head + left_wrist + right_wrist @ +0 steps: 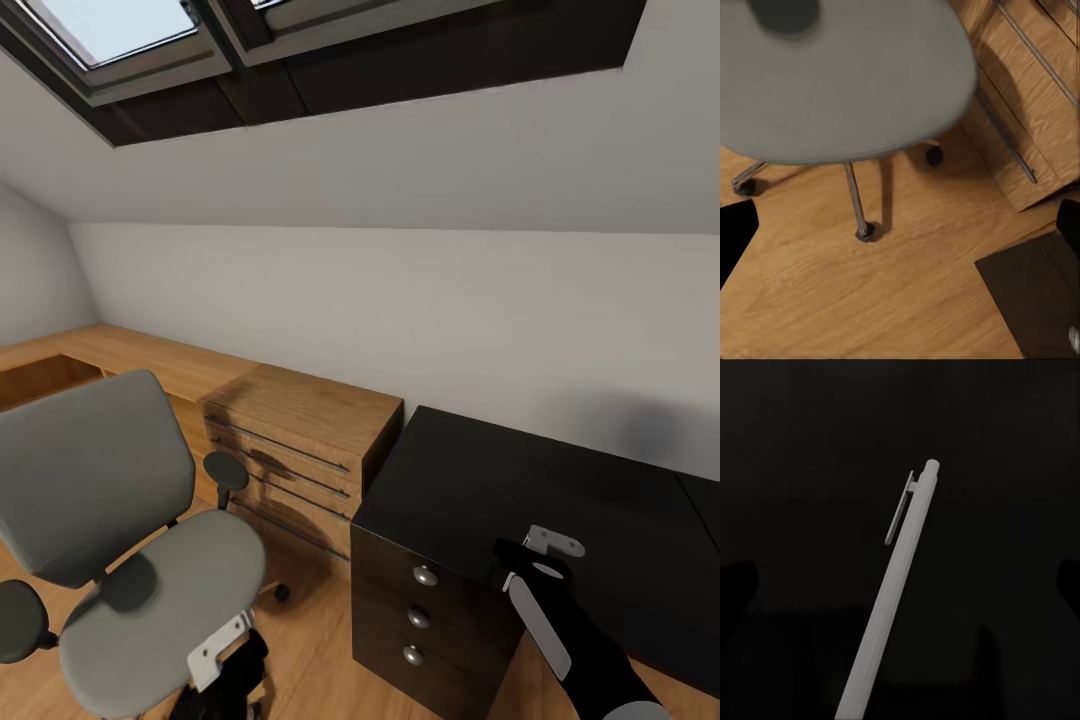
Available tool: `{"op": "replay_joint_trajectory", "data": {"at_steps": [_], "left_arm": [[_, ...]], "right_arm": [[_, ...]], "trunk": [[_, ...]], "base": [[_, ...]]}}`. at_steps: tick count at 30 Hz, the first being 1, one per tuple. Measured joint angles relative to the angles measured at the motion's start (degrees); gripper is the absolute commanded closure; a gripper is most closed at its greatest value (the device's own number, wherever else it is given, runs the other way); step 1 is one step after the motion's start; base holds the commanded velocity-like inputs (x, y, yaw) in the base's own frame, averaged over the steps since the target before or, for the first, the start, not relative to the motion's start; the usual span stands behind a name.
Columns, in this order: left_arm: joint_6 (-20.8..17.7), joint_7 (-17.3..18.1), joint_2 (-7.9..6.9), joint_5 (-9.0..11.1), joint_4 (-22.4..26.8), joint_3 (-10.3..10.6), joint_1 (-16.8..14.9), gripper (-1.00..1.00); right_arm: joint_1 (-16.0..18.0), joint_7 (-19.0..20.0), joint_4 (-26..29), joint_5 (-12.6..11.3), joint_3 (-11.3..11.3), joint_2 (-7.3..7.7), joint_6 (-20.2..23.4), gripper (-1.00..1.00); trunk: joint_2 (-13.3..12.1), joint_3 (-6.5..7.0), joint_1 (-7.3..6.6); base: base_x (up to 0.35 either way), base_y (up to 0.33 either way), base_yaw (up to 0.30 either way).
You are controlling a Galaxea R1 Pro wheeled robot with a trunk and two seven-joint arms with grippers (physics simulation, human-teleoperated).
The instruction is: In the bedroom, organize the workspace by keeping the computer under the desk, ensuring the monitor is on the desk, placing the keyboard on the desk next to the monitor, placing the mouse on the desk next to the keyboard, moving the folder from the swivel chair onto the desk next to the mouse, stacking the notebook on top of the folder with the pen on top of the notebook, and positioning the swivel chair next to the desk.
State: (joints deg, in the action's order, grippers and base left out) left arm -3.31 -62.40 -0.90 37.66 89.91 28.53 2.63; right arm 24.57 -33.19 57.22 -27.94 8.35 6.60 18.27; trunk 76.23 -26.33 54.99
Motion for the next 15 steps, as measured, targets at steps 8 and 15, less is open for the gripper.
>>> {"op": "replay_joint_trajectory", "data": {"at_steps": [8,15], "left_arm": [[-9.1,0.0,4.00,0.1,1.4,-1.9,-4.4,-1.00],[-12.1,0.0,4.59,0.3,2.0,-3.2,-7.1,-1.00]], "right_arm": [[0.0,0.0,-0.1,0.1,-0.1,0.00,0.2,-1.00],[0.0,0.0,-0.4,0.1,-0.1,-0.06,0.3,-1.00]], "trunk": [[0.0,0.02,0.00],[0.0,0.01,0.00]], "base": [[0.000,0.000,0.000],[0.000,0.000,0.000]]}}
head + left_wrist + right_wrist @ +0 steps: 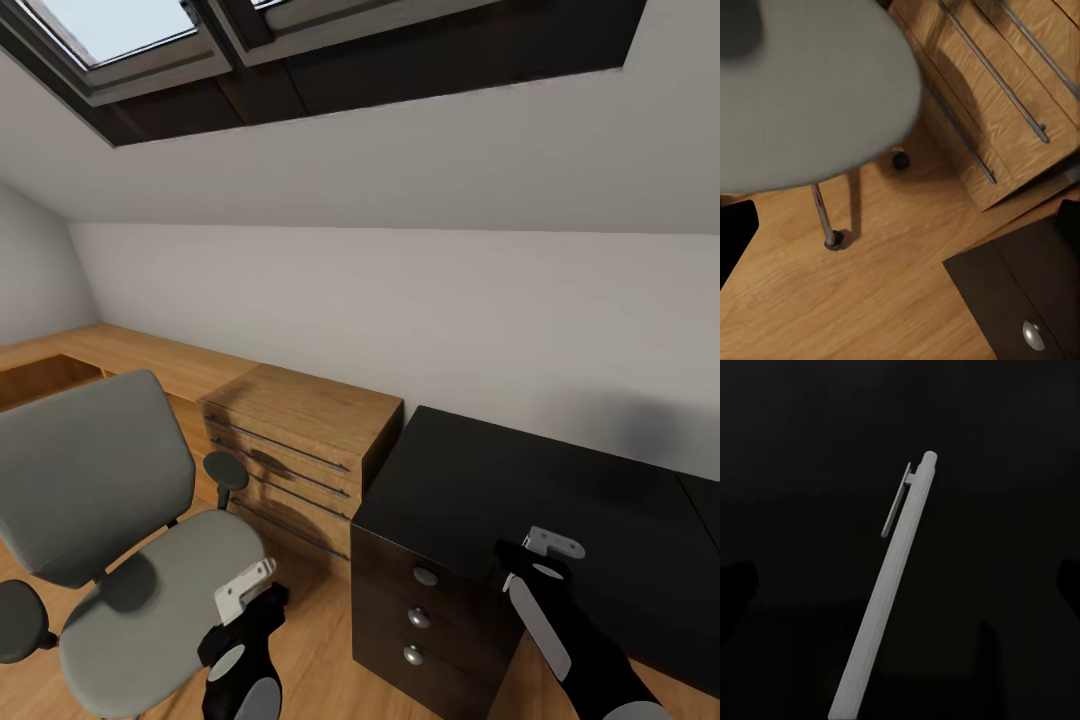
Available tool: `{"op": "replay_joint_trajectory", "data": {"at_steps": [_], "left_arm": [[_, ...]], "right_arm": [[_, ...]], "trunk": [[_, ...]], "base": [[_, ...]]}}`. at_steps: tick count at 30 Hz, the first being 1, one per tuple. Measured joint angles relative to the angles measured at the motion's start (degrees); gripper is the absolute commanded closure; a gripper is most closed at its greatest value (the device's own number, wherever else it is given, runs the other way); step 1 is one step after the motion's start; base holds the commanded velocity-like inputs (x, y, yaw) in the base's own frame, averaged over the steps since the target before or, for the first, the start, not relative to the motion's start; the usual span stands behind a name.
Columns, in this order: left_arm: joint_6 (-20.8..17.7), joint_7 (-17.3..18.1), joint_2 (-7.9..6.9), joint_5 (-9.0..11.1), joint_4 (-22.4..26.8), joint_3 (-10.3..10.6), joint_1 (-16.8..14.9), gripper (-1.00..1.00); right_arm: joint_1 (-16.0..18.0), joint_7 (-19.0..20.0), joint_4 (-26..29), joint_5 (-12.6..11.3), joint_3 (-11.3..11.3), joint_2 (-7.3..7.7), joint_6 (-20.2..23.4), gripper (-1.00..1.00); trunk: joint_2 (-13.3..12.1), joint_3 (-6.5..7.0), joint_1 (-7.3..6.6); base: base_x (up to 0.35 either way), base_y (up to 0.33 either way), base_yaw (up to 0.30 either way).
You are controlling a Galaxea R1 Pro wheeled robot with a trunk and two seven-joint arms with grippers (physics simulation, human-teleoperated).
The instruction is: In the bedroom, organize the workspace by keeping the computer under the desk, ensuring the monitor is on the desk, placing the keyboard on the desk next to the monitor, placing the mouse on the desk next to the keyboard, moving the folder from the swivel chair onto the desk next to the mouse, stacking the notebook on top of the folder with the pen on top of the notebook, and positioning the swivel chair next to the desk.
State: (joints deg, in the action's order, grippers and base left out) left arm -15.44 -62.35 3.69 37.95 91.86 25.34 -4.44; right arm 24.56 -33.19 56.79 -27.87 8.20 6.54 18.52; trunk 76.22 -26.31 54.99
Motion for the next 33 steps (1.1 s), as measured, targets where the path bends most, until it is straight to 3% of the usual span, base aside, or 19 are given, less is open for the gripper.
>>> {"op": "replay_joint_trajectory", "data": {"at_steps": [4,8,12,33], "left_arm": [[-0.2,-0.1,-0.10,-0.1,0.1,0.3,-0.3,-1.00],[0.0,-0.3,-0.30,-0.4,0.6,2.5,-0.4,-1.00],[0.2,-0.3,-0.34,-0.5,0.8,3.2,-0.4,-1.00],[0.2,-0.5,-0.35,-0.5,0.8,3.0,-0.4,-1.00]], "right_arm": [[0.0,0.0,-0.4,0.0,0.0,-0.01,0.1,-1.00],[0.0,0.0,-1.2,0.0,0.1,-0.02,0.2,-1.00],[0.0,0.0,-1.3,0.0,0.0,-0.01,0.2,-1.00],[0.0,0.0,-1.7,0.2,0.1,-0.12,-0.2,-1.00]], "trunk": [[0.0,0.00,0.00],[0.0,0.00,0.00],[1.6,-0.71,0.87],[5.6,-2.51,3.07]], "base": [[0.000,0.000,0.000],[0.000,0.000,0.000],[0.000,0.000,0.000],[0.000,0.000,0.000]]}}
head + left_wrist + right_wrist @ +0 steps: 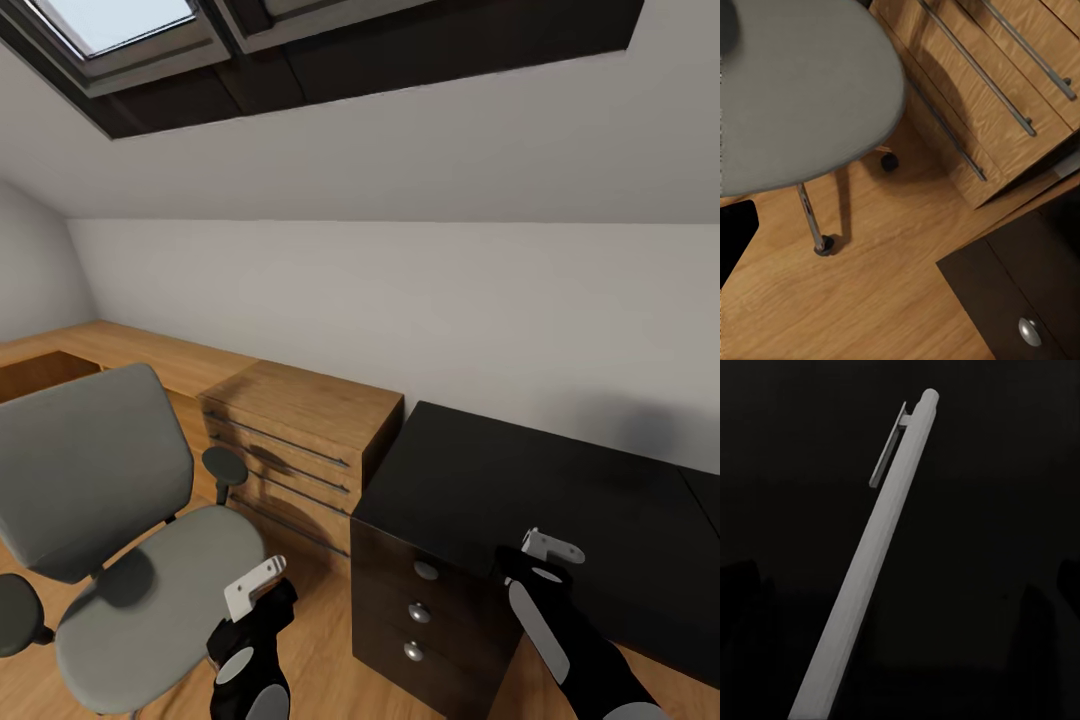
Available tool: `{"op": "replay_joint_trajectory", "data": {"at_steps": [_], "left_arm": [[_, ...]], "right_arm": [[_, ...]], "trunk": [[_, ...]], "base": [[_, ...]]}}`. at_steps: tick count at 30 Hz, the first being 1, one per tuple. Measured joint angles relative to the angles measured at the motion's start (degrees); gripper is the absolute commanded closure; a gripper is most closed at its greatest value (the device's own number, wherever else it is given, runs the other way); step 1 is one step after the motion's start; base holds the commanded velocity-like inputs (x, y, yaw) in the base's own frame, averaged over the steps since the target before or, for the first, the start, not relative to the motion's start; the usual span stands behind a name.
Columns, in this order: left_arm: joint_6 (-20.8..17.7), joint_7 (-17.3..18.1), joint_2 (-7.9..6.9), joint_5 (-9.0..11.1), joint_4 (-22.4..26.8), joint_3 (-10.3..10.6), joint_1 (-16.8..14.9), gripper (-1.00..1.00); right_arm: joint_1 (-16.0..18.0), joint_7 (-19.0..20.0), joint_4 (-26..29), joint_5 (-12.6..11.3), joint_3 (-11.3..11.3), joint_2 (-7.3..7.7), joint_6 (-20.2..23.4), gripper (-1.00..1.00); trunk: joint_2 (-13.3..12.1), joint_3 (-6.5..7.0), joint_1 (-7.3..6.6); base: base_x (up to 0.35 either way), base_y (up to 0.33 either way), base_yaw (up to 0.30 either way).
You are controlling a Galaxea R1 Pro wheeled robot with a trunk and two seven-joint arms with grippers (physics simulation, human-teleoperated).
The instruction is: In the bedroom, organize the workspace by keeping the computer under the desk, ensuring the monitor is on the desk, placing the keyboard on the desk next to the monitor, placing the mouse on the desk next to the keyboard, moving the folder from the swivel chair onto the desk next to the mouse, stacking the notebook on top of the folder with the pen on top of the notebook, and positioning the swivel chair next to the desk.
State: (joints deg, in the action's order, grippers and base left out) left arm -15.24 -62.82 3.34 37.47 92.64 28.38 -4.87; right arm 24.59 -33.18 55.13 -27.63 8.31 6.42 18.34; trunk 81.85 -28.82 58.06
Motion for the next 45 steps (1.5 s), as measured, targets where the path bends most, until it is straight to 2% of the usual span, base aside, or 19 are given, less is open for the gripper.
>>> {"op": "replay_joint_trajectory", "data": {"at_steps": [18,19,33,37,43,45], "left_arm": [[0.0,-0.2,0.00,0.0,0.0,-0.1,0.0,-1.00],[0.0,-0.2,0.00,0.0,0.0,-0.2,0.0,-1.00],[0.0,0.0,0.00,0.0,0.0,-0.4,0.0,-1.00],[0.0,0.0,0.00,0.0,0.0,-0.4,0.0,-1.00],[0.0,0.0,0.00,0.0,0.0,-0.4,0.0,-1.00],[0.0,0.0,0.00,0.0,0.0,-0.4,0.0,-1.00]], "right_arm": [[0.0,0.0,0.0,0.1,0.0,-0.01,0.0,-1.00],[0.0,0.0,0.0,0.1,0.0,-0.01,0.0,1.00],[0.0,0.0,0.8,0.1,-0.1,0.17,2.0,1.00],[0.0,0.0,1.7,0.0,-0.5,0.24,4.5,1.00],[0.0,0.3,3.1,-0.6,-4.8,0.12,8.6,1.00],[0.0,0.3,3.2,-0.6,-5.5,0.10,9.2,1.00]], "trunk": [[0.0,0.00,0.00],[0.0,0.00,0.00],[0.0,0.00,0.00],[0.0,0.00,0.00],[0.0,0.00,0.00],[0.0,0.00,0.00]], "base": [[0.000,0.000,0.000],[0.000,0.000,0.000],[0.000,0.000,0.000],[0.000,0.000,0.000],[0.000,0.000,0.000],[0.000,0.000,0.000]]}}
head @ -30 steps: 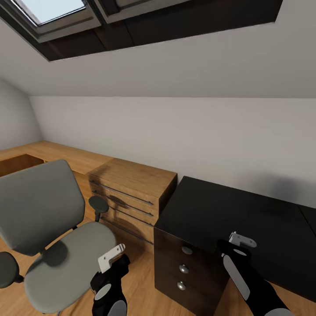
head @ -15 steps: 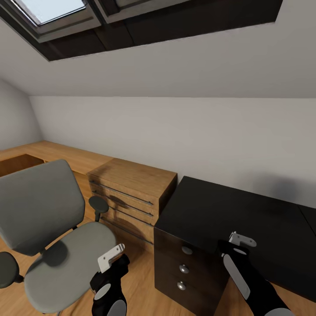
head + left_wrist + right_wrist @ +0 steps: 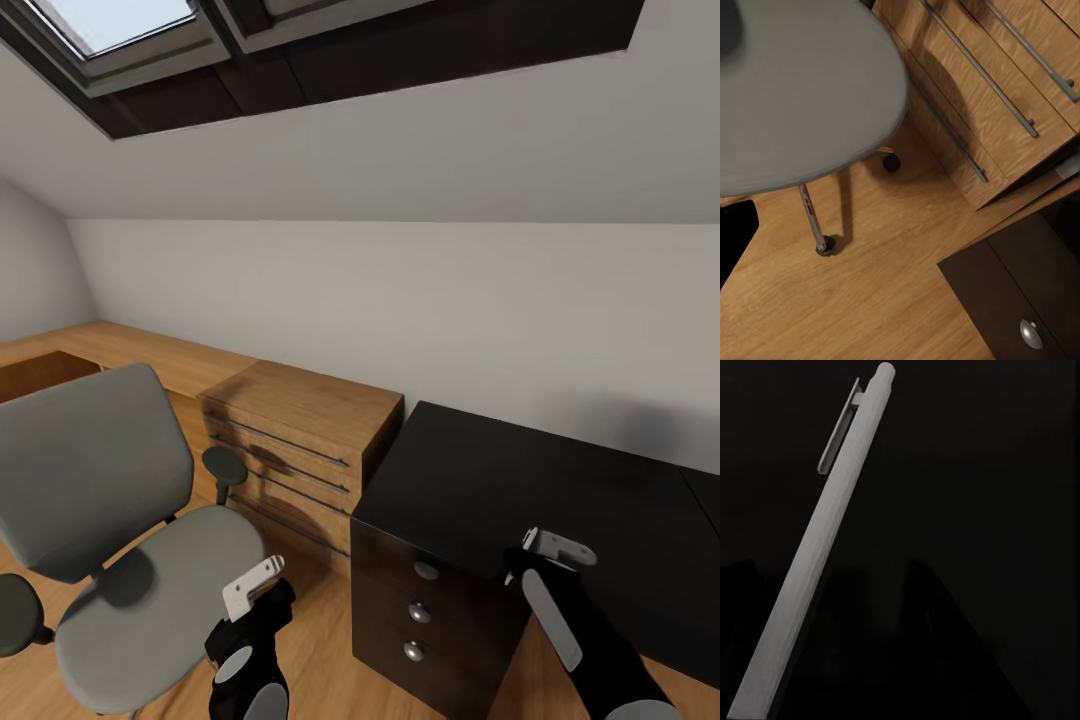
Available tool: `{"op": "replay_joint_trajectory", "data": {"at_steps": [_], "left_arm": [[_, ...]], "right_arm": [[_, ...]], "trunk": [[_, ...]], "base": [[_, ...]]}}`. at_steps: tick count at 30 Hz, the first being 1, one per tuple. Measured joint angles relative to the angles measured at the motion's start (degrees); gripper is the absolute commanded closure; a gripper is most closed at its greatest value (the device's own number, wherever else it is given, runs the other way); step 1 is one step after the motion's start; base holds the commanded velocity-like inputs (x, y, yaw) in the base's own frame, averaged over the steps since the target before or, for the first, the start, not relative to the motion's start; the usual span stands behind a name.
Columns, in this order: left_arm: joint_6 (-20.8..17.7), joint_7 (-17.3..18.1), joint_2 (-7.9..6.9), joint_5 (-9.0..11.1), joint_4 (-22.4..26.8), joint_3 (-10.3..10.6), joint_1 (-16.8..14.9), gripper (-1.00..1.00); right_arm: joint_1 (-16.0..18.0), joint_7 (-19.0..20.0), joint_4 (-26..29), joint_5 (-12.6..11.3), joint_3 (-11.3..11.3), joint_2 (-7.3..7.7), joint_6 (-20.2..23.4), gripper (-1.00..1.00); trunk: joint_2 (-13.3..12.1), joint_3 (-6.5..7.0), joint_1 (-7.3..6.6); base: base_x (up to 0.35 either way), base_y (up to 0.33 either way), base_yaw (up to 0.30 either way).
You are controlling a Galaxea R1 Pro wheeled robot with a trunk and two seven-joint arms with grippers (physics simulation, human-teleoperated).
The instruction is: In the bedroom, organize the workspace by keeping the computer under the desk, ensuring the monitor is on the desk, placing the keyboard on the desk next to the monitor, placing the mouse on the desk next to the keyboard, moving the folder from the swivel chair onto the desk next to the mouse, stacking the notebook on top of the folder with the pen on top of the notebook, and positioning the swivel chair next to the desk.
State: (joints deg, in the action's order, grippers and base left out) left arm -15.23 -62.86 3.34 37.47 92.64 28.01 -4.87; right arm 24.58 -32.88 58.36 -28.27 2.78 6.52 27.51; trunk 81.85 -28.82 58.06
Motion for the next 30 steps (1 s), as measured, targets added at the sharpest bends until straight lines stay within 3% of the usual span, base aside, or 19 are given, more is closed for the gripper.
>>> {"op": "replay_joint_trajectory", "data": {"at_steps": [23,30], "left_arm": [[0.0,0.0,0.00,0.0,0.0,0.0,0.0,-1.00],[0.0,-0.1,-0.01,0.0,0.0,0.0,0.0,-1.00]], "right_arm": [[0.0,-0.1,0.5,0.5,-0.9,0.00,1.8,1.00],[0.0,-0.1,1.3,-1.6,-0.9,0.01,3.3,1.00]], "trunk": [[0.0,0.00,0.00],[0.0,0.00,0.00]], "base": [[0.000,0.000,0.000],[0.000,0.000,0.000]]}}
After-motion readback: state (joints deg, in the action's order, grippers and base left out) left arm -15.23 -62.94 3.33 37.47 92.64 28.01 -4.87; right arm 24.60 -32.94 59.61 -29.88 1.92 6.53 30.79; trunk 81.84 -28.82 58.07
